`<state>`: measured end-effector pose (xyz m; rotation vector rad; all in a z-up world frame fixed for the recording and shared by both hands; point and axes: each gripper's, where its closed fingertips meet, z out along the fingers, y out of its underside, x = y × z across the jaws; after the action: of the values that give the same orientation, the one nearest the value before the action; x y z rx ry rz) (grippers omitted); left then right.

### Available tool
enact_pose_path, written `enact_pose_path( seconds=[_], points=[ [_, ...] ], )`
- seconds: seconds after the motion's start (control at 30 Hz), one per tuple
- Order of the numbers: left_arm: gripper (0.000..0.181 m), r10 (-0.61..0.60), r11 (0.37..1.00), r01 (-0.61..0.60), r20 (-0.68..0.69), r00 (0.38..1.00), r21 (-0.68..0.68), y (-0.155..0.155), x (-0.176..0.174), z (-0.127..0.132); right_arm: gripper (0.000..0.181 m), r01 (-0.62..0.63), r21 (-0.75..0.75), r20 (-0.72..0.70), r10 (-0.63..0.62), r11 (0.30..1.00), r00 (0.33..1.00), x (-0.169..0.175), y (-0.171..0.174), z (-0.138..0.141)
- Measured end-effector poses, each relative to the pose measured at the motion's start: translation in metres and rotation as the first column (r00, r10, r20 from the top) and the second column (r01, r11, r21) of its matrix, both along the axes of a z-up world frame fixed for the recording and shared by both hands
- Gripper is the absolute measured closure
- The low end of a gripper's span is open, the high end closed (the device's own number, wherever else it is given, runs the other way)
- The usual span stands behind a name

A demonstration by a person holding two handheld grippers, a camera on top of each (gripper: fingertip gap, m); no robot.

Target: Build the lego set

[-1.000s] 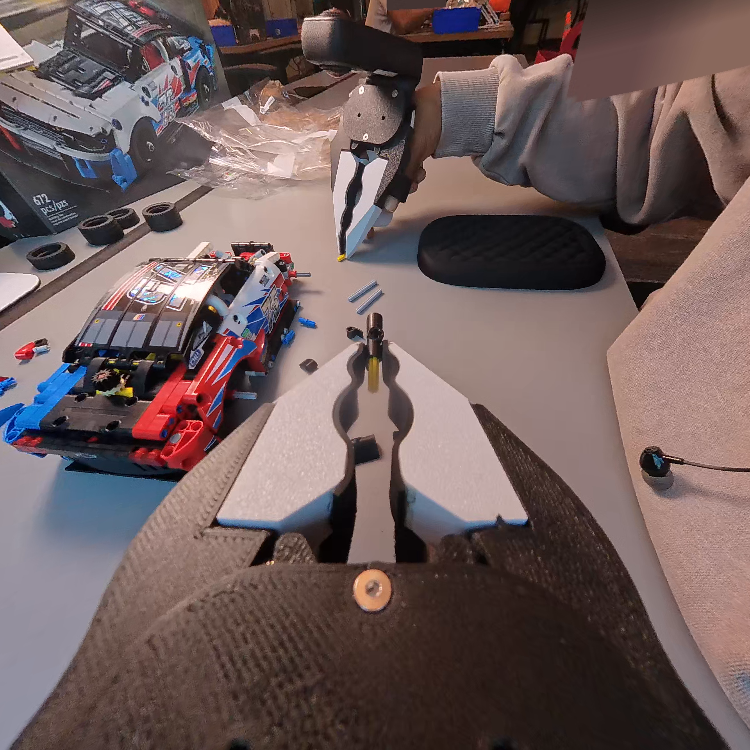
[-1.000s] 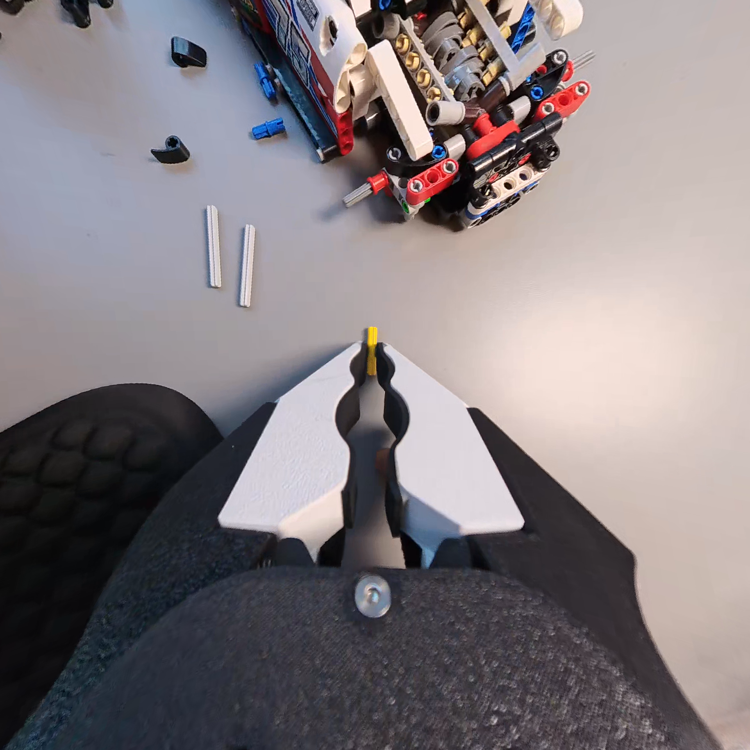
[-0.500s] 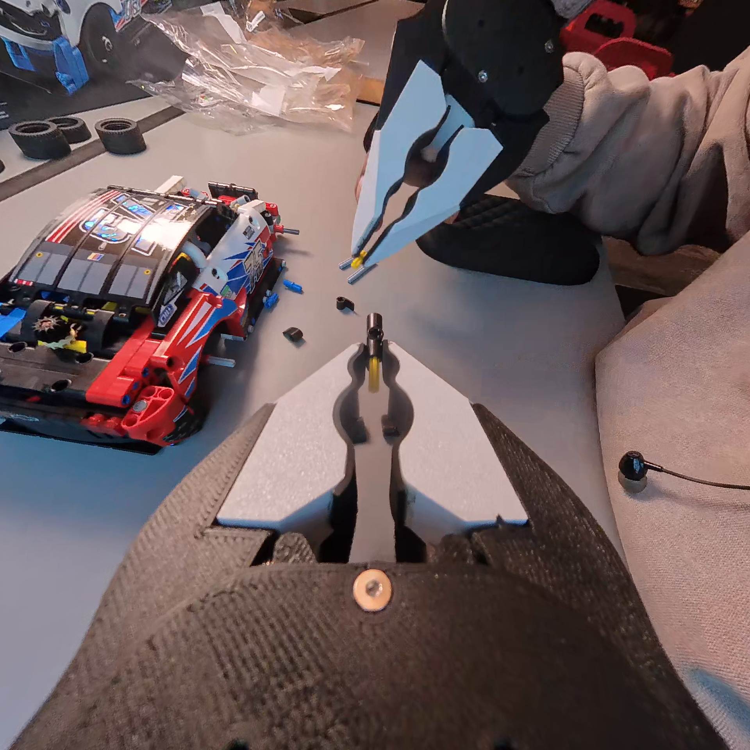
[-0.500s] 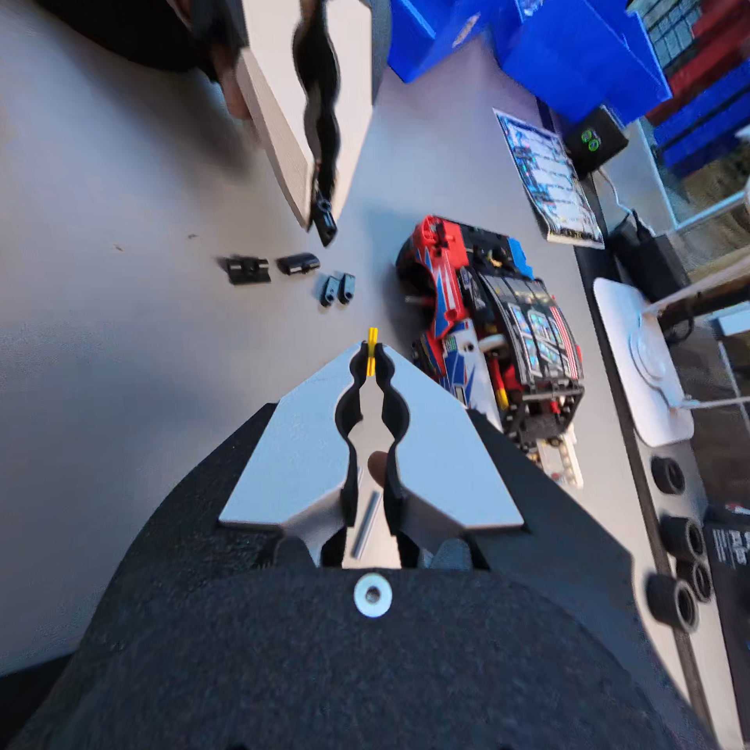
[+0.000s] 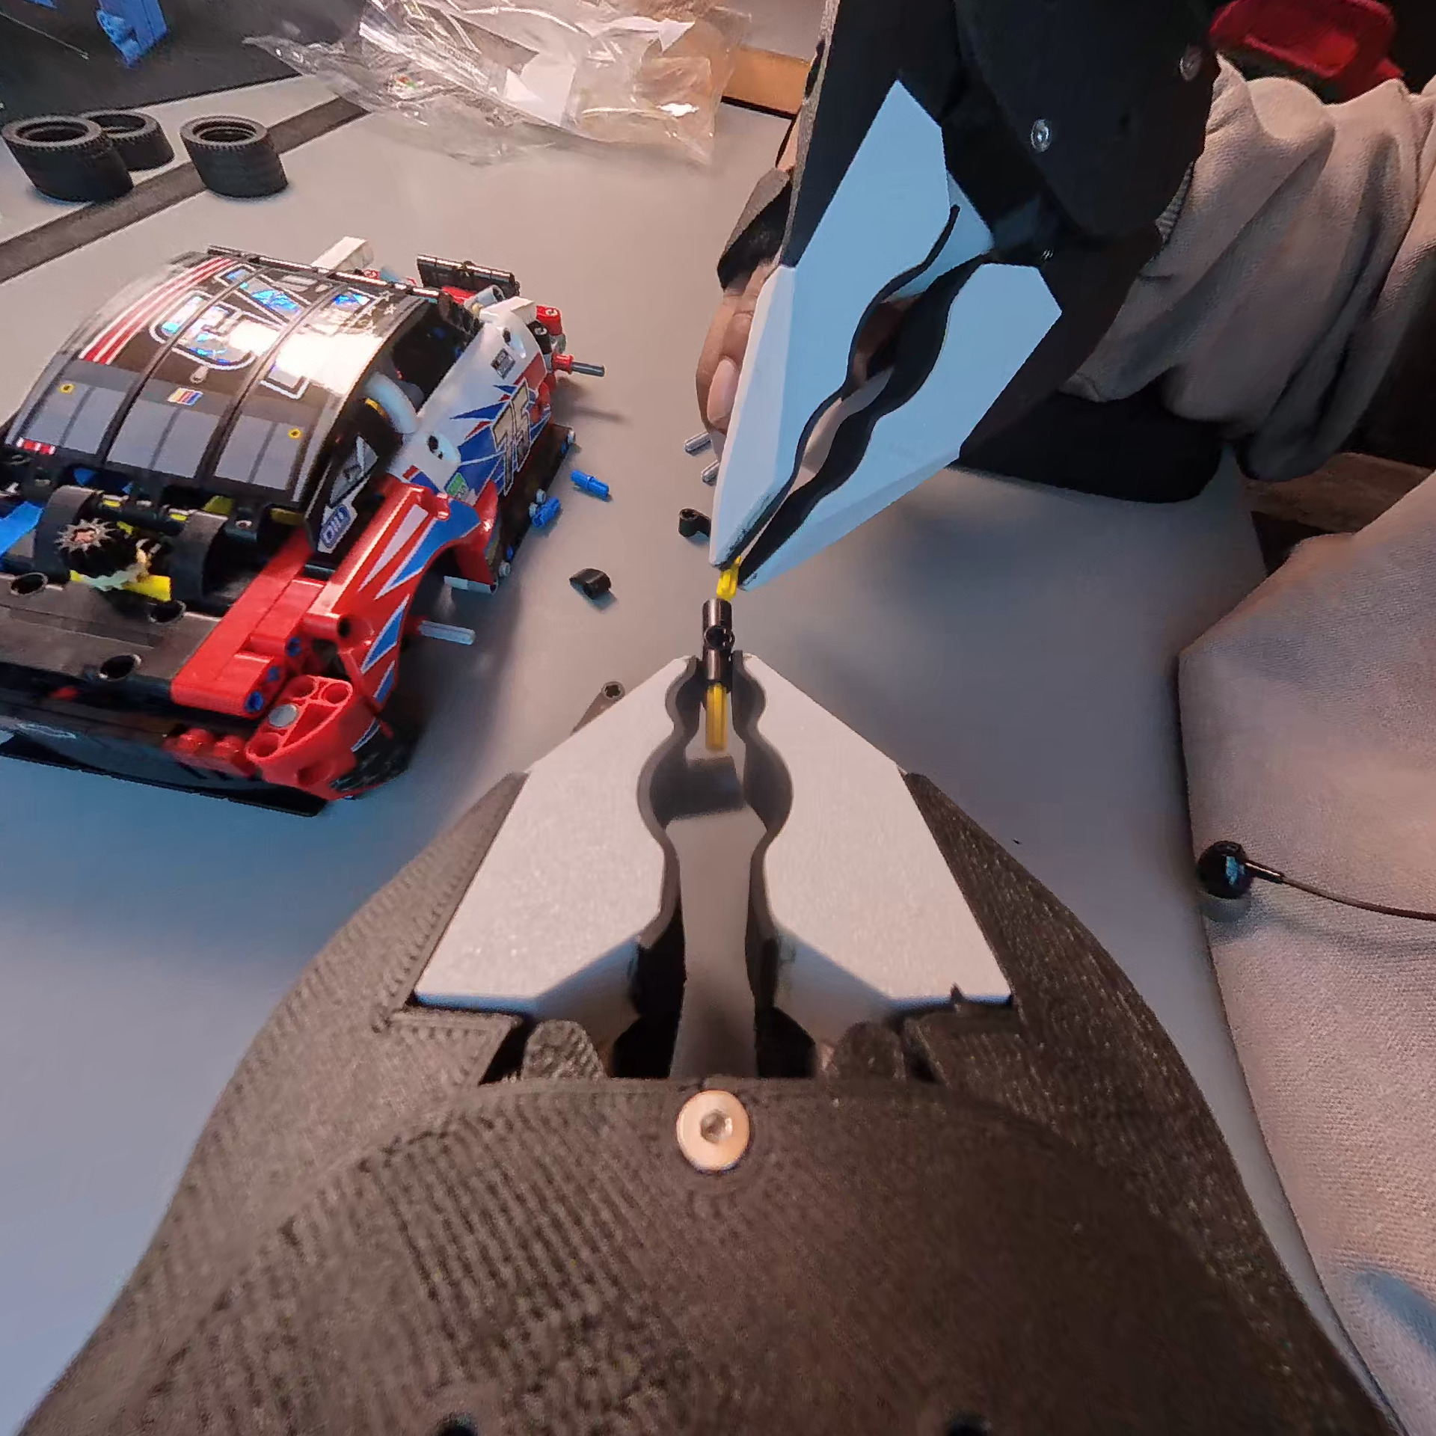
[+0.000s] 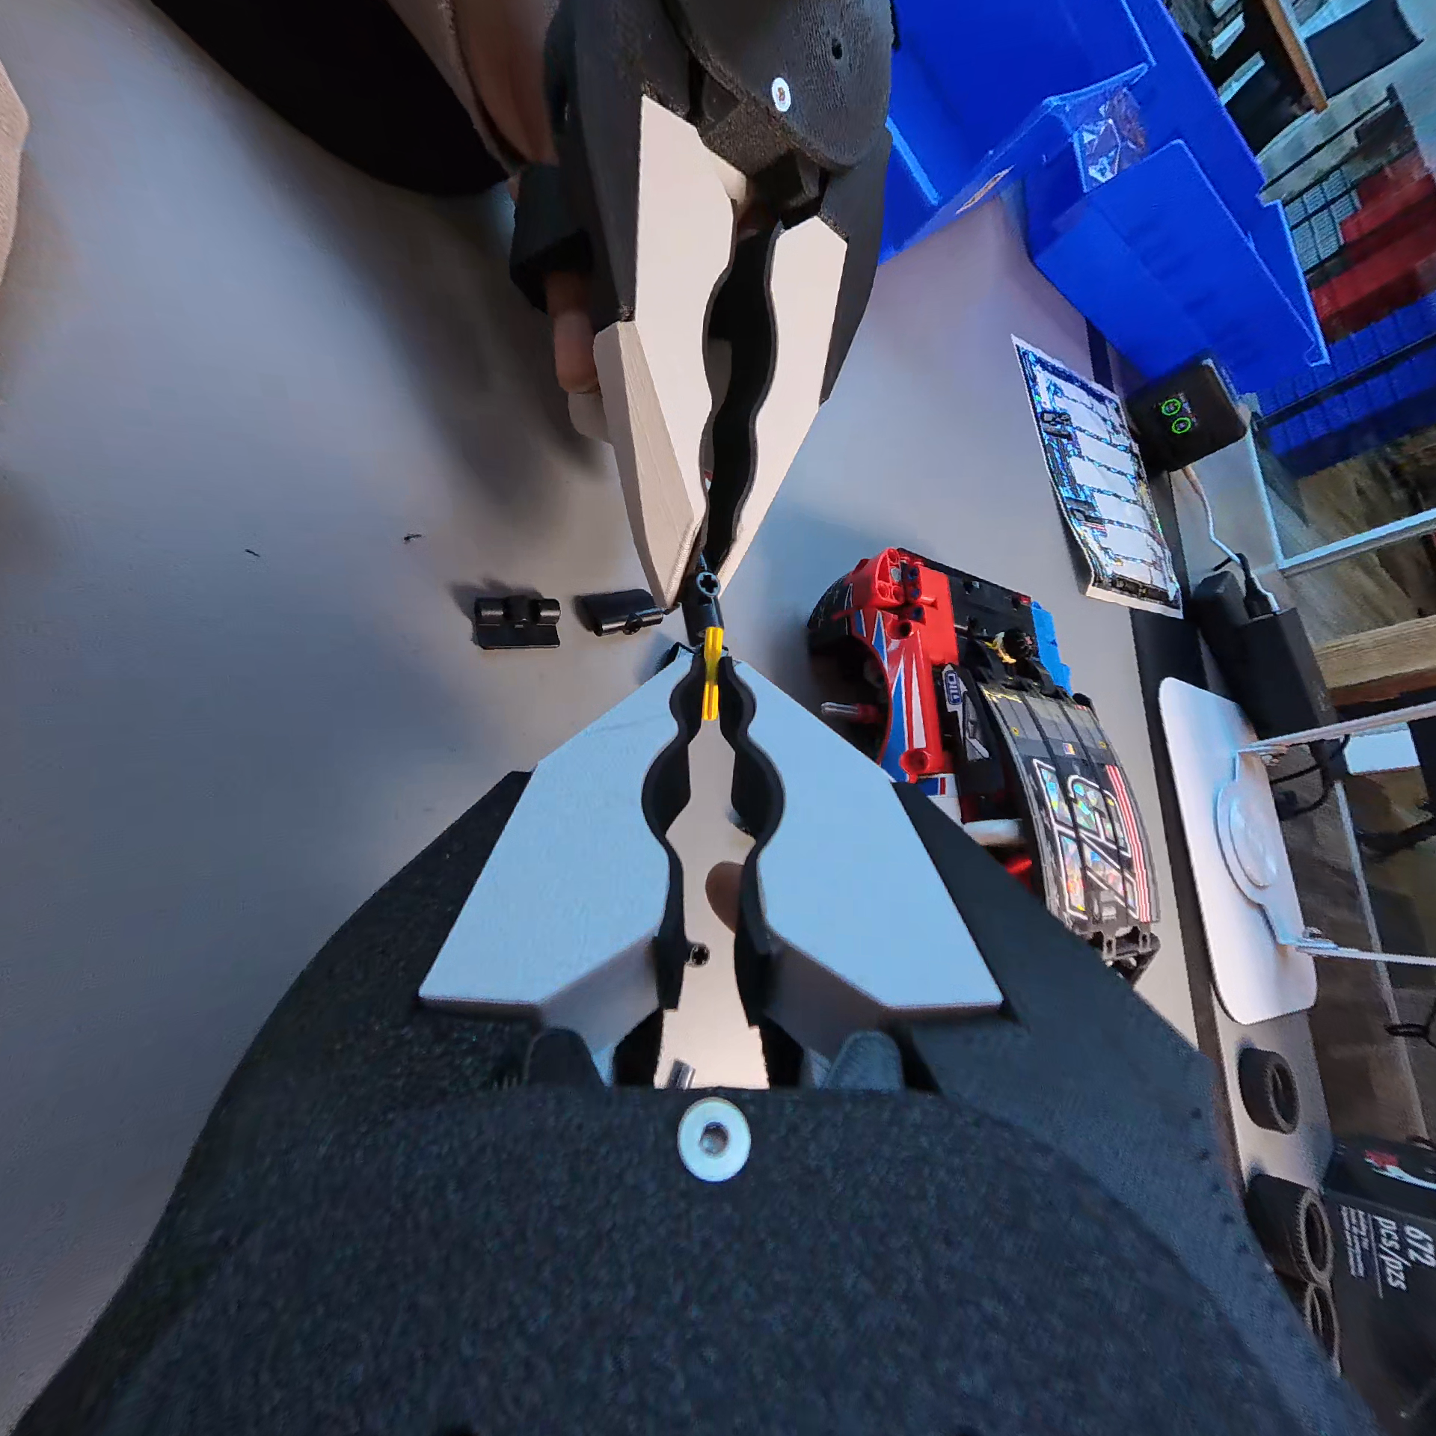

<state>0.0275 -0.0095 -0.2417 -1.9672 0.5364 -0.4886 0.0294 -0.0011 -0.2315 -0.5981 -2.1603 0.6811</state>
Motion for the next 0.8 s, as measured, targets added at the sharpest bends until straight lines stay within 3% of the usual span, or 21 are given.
enact_pose_path(
  seconds=[0.5, 0.63, 0.8],
  points=[
    [0.176, -0.066, 0.995, 0.059, 0.079, 0.995, 0.086, -0.001, 0.01, 0.014, 0.18, -0.004, 0.067, -0.034, 0.006, 0.998, 0.999, 0.008, -0.001, 0.009],
    [0.176, -0.05, 0.995, 0.052, -0.02, 0.999, 0.088, 0.0, 0.011, 0.008, 0.18, 0.001, 0.11, -0.018, 0.001, 0.994, 1.0, 0.009, -0.001, 0.003],
    [0.176, -0.019, 0.995, 0.044, -0.259, 0.966, 0.088, 0.002, 0.009, -0.003, 0.181, 0.005, 0.151, 0.002, -0.005, 0.989, 1.0, 0.009, 0.0, -0.007]
  ],
)
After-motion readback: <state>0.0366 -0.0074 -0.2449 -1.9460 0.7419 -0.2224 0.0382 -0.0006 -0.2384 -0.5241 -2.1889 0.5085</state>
